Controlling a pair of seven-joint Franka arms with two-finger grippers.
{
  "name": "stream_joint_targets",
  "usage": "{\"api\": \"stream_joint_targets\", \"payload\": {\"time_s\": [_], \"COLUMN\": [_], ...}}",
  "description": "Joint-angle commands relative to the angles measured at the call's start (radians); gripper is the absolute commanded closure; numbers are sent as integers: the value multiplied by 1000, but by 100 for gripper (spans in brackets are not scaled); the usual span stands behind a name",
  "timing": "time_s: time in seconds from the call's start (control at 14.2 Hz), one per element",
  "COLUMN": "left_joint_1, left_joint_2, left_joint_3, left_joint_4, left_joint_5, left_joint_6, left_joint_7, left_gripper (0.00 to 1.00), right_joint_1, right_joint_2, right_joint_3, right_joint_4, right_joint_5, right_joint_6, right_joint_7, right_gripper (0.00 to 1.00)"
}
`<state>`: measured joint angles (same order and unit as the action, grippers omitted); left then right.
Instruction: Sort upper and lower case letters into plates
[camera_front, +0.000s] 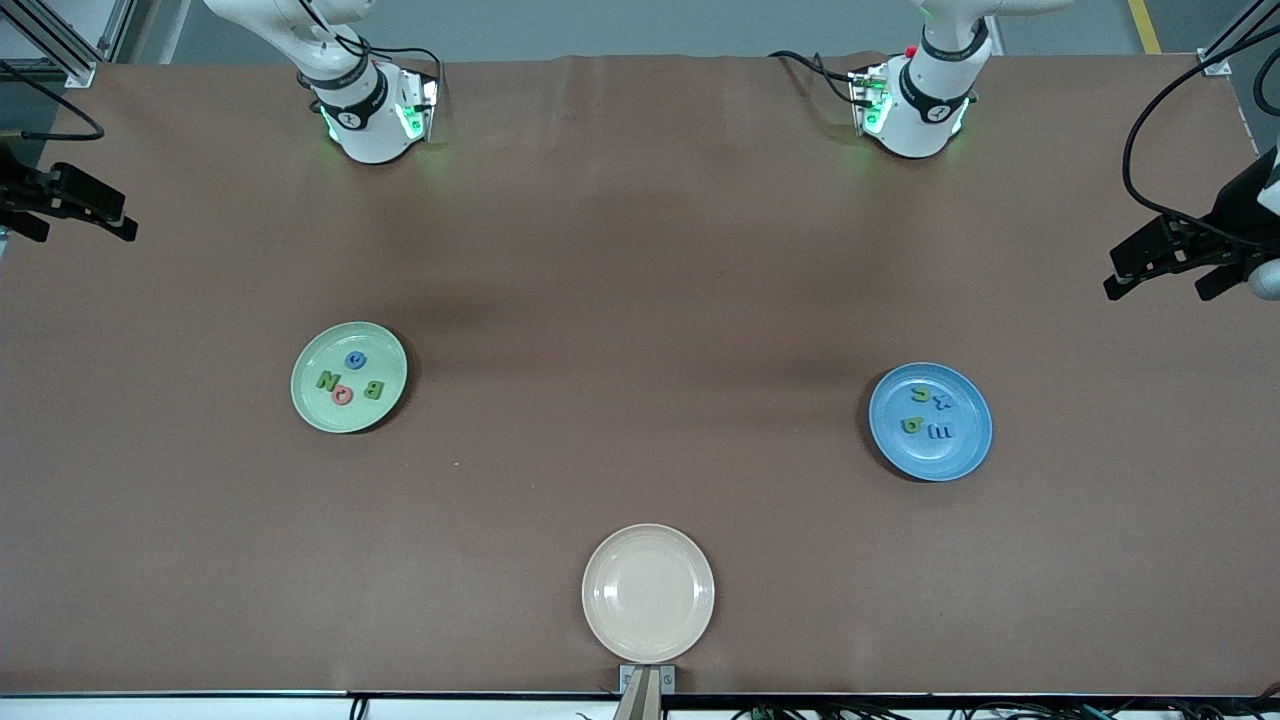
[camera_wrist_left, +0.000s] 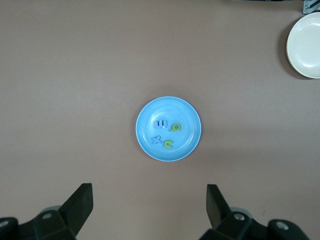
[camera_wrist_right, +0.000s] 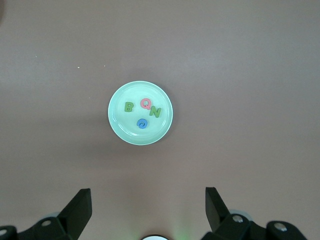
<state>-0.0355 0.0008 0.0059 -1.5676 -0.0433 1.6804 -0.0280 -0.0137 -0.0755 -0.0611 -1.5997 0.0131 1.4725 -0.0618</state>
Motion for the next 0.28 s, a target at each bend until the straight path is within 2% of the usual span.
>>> {"api": "stream_joint_targets", "payload": {"time_s": [0.0,0.21], "left_joint_1": [0,0], "left_joint_2": [-4,-4], "left_joint_3": [-3,-3], "left_joint_4": [9,9], "left_joint_5": [20,20], "left_joint_6": [-19,-19], "left_joint_7": [-4,-4], "left_gripper": [0,0], "right_joint_1": [1,0], "right_joint_2": [-27,-23], "right_joint_3": [4,3], "right_joint_4": [-14,35], "right_joint_5": [5,4], "right_joint_6": [-8,-58], "right_joint_7": [-1,-3], "right_gripper": [0,0]}}
